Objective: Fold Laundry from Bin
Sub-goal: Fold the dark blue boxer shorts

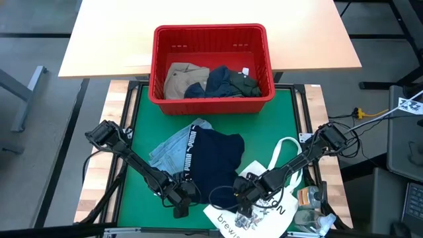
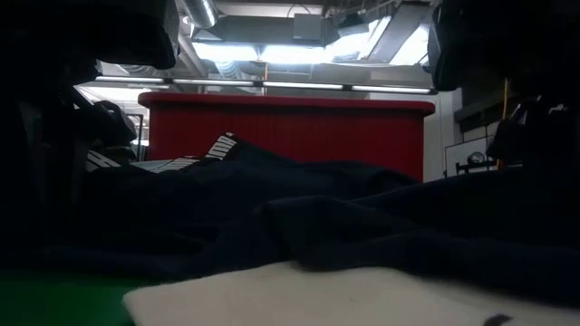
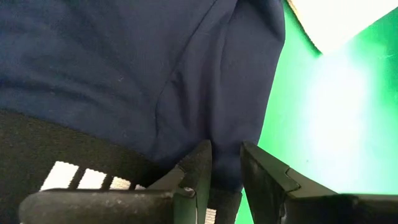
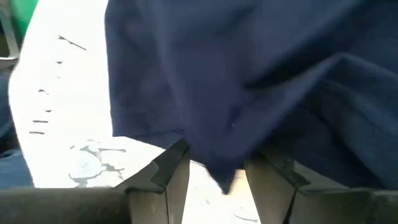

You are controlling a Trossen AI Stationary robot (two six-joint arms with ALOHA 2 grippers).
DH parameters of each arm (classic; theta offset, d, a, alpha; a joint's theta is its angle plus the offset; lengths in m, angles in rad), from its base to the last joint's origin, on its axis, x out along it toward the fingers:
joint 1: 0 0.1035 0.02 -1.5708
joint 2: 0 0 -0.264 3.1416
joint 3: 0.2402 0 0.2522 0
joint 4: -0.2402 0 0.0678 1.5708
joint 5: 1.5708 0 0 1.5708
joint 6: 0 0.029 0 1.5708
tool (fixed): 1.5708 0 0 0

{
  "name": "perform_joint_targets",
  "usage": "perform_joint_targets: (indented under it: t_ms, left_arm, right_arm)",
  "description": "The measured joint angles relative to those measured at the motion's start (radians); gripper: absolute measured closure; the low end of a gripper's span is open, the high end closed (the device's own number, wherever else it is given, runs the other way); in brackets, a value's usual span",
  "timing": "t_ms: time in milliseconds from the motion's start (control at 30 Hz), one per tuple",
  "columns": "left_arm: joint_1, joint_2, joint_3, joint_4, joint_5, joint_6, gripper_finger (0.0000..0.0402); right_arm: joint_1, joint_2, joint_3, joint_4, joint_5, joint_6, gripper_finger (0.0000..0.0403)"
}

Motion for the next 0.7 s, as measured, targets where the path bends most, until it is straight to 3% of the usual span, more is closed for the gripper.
perform_joint_targets:
  t_ms: [300, 700]
  left_arm:
    - [0.000, 0.000, 0.000, 0.000, 0.000, 0.000, 0.0320]
    - [0.000, 0.000, 0.000, 0.000, 0.000, 0.000, 0.0320]
  right_arm:
    - [0.000, -0.001, 0.085, -0.012, 0.036, -0.109, 0.0253]
    - [0.000, 0.053, 0.085, -0.037, 0.035, -0.068, 0.0253]
